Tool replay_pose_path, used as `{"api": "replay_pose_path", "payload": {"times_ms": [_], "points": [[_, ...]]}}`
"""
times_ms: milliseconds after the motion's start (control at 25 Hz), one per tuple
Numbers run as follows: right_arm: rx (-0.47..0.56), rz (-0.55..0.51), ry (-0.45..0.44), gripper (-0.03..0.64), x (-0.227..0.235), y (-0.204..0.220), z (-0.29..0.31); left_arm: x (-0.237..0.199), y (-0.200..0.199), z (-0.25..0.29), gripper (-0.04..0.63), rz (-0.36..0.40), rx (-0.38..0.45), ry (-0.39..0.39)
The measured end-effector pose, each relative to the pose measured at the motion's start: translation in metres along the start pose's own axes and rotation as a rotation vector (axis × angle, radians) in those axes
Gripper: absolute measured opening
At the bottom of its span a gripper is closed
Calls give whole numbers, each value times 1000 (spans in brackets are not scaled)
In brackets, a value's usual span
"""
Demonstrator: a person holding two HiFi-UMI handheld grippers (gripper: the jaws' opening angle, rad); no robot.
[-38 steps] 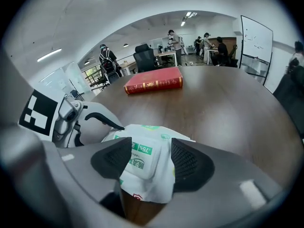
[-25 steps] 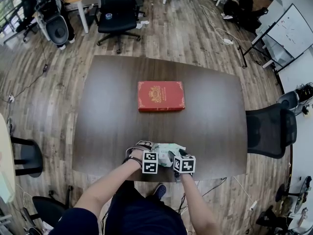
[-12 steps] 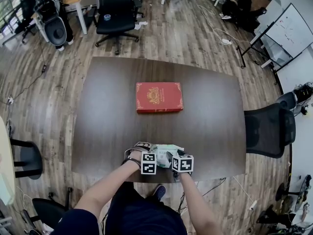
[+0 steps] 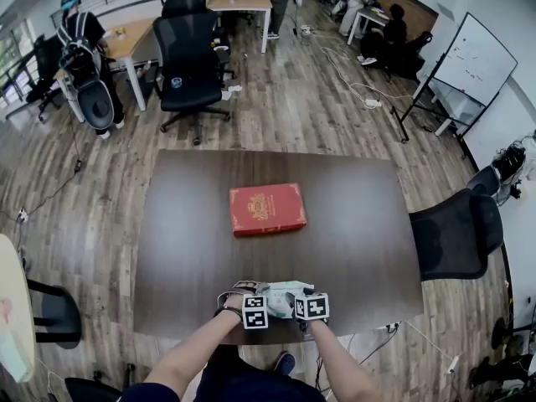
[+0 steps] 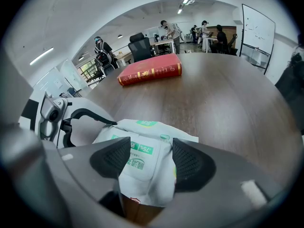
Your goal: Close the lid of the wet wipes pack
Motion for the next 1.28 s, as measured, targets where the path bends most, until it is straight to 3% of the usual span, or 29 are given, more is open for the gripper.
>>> {"api": "replay_pose_path", "payload": {"times_ms": [200,440,840,960,1080,1200,1280], "points": [[-1,4,-13,291,0,-1,-3,-6,-6,-23,446,-126,84,-47],[18,5,-16,291,2,0,1,-12,-15,-62,487,-393,258,-149],[47,16,-103,291,-2,3,2,23,-27,-117,526,-738,486,-246],[55,13,-90,291,2,4,2,29,-28,-133,531,-787,536,-291],[15,5,14,291,18,11,-7,37,-32,-149,536,-803,579,-329],[76,10,-98,291,2,2,0,40,-33,-161,538,-818,607,-357],[85,19,-118,291,-2,3,0,44,-36,-166,540,-822,620,-364]]}}
Point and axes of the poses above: the fingertips, and each gripper's own axes: z forward along the fingers, x to its right, y out of its underside, the point moved 5 cm from there along -z, backward along the fingers, and after that the axes turned 15 degrees about z, right-handed, at the moved point
